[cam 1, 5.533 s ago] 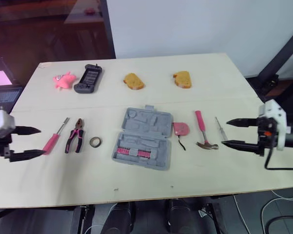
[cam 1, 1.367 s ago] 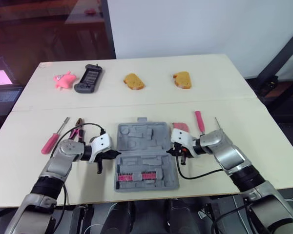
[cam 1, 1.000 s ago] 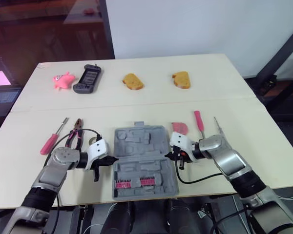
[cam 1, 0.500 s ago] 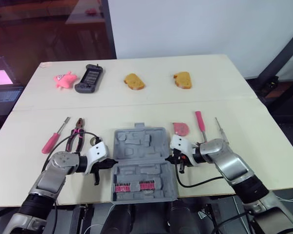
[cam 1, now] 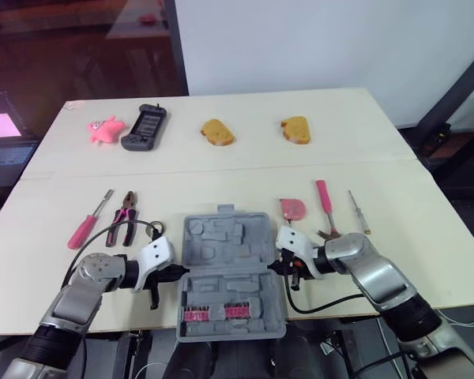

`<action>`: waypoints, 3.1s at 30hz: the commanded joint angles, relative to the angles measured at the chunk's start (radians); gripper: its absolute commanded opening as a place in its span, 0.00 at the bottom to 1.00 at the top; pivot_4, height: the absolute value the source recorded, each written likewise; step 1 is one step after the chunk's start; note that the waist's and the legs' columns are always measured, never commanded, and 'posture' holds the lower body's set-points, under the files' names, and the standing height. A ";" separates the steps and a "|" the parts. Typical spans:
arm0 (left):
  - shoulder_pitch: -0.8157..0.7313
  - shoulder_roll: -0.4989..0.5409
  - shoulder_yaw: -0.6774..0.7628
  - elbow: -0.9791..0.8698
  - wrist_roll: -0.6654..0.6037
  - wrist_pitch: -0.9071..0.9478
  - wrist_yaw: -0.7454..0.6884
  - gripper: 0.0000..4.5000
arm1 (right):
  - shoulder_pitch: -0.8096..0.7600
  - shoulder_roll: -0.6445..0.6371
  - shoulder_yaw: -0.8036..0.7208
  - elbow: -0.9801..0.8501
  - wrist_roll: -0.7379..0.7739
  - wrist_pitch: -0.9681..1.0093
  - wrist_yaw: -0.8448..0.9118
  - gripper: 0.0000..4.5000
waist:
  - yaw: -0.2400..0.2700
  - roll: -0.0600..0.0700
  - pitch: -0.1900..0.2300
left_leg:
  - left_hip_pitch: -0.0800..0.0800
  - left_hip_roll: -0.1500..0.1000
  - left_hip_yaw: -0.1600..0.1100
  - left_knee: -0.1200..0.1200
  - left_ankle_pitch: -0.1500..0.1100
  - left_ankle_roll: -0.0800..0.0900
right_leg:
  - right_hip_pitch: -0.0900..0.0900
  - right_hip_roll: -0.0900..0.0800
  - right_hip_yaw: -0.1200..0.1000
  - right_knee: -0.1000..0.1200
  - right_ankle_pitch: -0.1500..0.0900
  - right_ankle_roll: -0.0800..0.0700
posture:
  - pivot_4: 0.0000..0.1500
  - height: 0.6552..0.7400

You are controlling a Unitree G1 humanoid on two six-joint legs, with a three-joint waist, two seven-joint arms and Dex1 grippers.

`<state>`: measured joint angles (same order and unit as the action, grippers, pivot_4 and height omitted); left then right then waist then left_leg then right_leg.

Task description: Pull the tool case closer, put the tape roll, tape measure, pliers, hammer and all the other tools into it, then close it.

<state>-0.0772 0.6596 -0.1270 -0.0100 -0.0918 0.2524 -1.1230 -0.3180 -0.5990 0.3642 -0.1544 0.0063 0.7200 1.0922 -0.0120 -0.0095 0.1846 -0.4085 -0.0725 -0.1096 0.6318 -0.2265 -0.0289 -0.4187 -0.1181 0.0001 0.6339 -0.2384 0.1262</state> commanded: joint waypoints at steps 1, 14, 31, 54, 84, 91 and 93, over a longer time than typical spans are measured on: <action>0.011 -0.001 -0.008 -0.053 -0.032 -0.003 0.000 0.00 | 0.005 0.006 0.012 -0.061 0.042 0.001 0.003 0.00 | 0.000 0.000 0.000 | 0.000 0.000 0.000 0.000 0.000 0.000 | 0.000 0.000 0.000 0.000 0.000 0.000 | 1.00 1.00; 0.052 0.022 -0.004 -0.082 -0.039 0.008 0.009 0.00 | 0.028 -0.008 0.017 -0.089 0.062 0.026 -0.014 0.00 | 0.000 0.000 0.000 | 0.000 0.000 0.000 0.000 0.000 0.000 | 0.000 0.000 0.000 0.000 0.000 0.000 | 1.00 1.00; 0.096 0.036 0.006 -0.099 -0.053 0.009 0.043 0.00 | 0.050 -0.033 0.025 -0.115 0.090 0.044 -0.029 0.00 | 0.001 0.000 0.000 | 0.000 0.000 0.000 0.000 0.000 0.000 | 0.000 0.000 0.000 -0.001 0.000 0.000 | 1.00 1.00; 0.102 0.105 0.181 -0.023 -0.150 -0.057 0.061 0.00 | 0.061 -0.141 -0.134 -0.053 0.185 -0.126 0.000 0.00 | 0.001 0.000 0.000 | 0.000 0.000 0.000 -0.001 0.000 0.000 | 0.000 0.000 0.000 -0.002 0.000 0.000 | 1.00 1.00; 0.312 0.271 0.814 0.359 -0.393 -0.309 -0.143 0.99 | 0.412 -0.336 -0.796 0.106 0.428 -0.441 0.102 0.99 | 0.002 0.000 0.000 | 0.001 0.002 0.001 -0.001 -0.001 0.000 | 0.003 -0.002 -0.001 -0.005 -0.003 -0.004 | 1.00 1.00; 0.442 0.217 0.845 0.174 -0.412 -0.272 -0.109 0.99 | 0.270 -0.428 -0.692 -0.195 0.651 -0.124 0.134 0.99 | -0.004 0.001 0.001 | 0.000 0.003 0.001 -0.002 -0.001 0.000 | 0.001 -0.002 0.000 -0.005 -0.003 -0.004 | 1.00 1.00; 0.475 0.198 0.851 0.118 -0.415 -0.243 -0.081 0.99 | 0.201 -0.454 -0.653 -0.241 0.692 -0.061 0.134 0.99 | -0.001 0.000 0.001 | 0.000 0.003 0.002 -0.003 -0.001 0.000 | 0.000 -0.004 0.001 -0.005 -0.003 -0.005 | 1.00 1.00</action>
<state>0.3812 0.8550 0.6834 0.1498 -0.4889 -0.0102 -1.2268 -0.0908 -1.0296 -0.2957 -0.3424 0.6464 0.6147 1.2210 -0.0130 -0.0090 0.1853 -0.4092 -0.0692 -0.1081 0.6291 -0.2275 -0.0286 -0.4191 -0.1221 0.0003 0.6291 -0.2421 0.1206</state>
